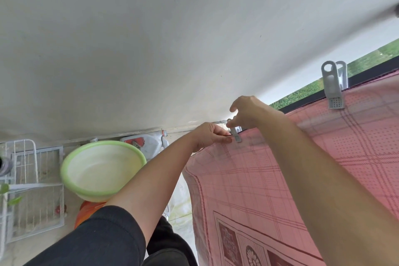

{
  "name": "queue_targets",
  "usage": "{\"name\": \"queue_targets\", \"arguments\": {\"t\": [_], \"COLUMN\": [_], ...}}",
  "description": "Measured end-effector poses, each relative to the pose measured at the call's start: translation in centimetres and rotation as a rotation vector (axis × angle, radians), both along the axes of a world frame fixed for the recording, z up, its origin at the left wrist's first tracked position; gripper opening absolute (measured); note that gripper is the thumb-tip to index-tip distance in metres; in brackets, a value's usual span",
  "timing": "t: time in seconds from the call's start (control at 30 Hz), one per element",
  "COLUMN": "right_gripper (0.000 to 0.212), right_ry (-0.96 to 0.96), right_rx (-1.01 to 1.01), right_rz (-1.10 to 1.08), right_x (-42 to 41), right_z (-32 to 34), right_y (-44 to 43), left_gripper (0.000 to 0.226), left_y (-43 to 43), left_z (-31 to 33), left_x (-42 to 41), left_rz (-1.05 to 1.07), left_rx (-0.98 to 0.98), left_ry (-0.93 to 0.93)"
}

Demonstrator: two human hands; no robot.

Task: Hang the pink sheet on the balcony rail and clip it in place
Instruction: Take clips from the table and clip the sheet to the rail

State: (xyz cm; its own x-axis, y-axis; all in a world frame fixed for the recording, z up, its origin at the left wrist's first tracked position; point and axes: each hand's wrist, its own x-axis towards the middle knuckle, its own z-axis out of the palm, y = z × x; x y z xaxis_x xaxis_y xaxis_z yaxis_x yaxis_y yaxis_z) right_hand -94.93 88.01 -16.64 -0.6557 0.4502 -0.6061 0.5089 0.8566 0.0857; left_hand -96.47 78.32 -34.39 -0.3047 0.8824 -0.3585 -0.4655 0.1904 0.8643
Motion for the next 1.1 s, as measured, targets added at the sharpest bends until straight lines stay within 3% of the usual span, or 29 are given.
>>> {"name": "queue_targets", "arguments": {"t": [0.13,0.23,0.3,0.5,0.6,0.8,0.87,0.97,1.1], "right_gripper": [0.042,0.04,0.023,0.022,0.018,0.014,0.022,0.016,0.02], "right_ry": [0.027,0.022,0.017,-0.008,-0.051,-0.118,-0.183,-0.25,-0.128], "right_rx": [0.015,-0.012,-0.015,0.02,0.053,0.161,0.172,0.169,0.123], "right_rz": [-0.034,-0.076,-0.092,-0.15,-0.131,-0.069,-0.064,-0.03,-0.101], "right_x": [0.0,-0.2,-0.2,-0.8,-1.2,-2.0,-2.4,-3.0,-3.0], "right_z": [-0.2,-1.1,-1.7,-3.7,-5.2,-8.2,-9.1,-9.7,-8.3], "right_y": [0.0,0.0,0.1,0.4,0.7,1.2,1.0,0.7,-0.1], "left_gripper": [0.028,0.007,0.01,0.042,0.036,0.028,0.027,0.021,0.003], "left_y": [0.1,-0.1,-0.1,-0.4,0.3,1.4,1.9,2.5,2.9], "left_z": [-0.4,-0.6,-1.0,-4.9,-7.3,-11.8,-13.2,-14.4,-15.6], "left_x": [0.1,-0.1,-0.1,-0.1,-0.4,-1.4,-1.7,-2.0,-2.3], "left_rz": [-0.021,-0.151,-0.244,-0.31,-0.333,-0.526,-0.584,-0.55,-0.403], "left_rx": [0.013,0.043,0.061,-0.043,-0.06,-0.034,0.0,0.009,-0.004], "left_ry": [0.016,0.024,0.008,0.077,0.139,-0.021,-0.072,-0.096,-0.073]}}
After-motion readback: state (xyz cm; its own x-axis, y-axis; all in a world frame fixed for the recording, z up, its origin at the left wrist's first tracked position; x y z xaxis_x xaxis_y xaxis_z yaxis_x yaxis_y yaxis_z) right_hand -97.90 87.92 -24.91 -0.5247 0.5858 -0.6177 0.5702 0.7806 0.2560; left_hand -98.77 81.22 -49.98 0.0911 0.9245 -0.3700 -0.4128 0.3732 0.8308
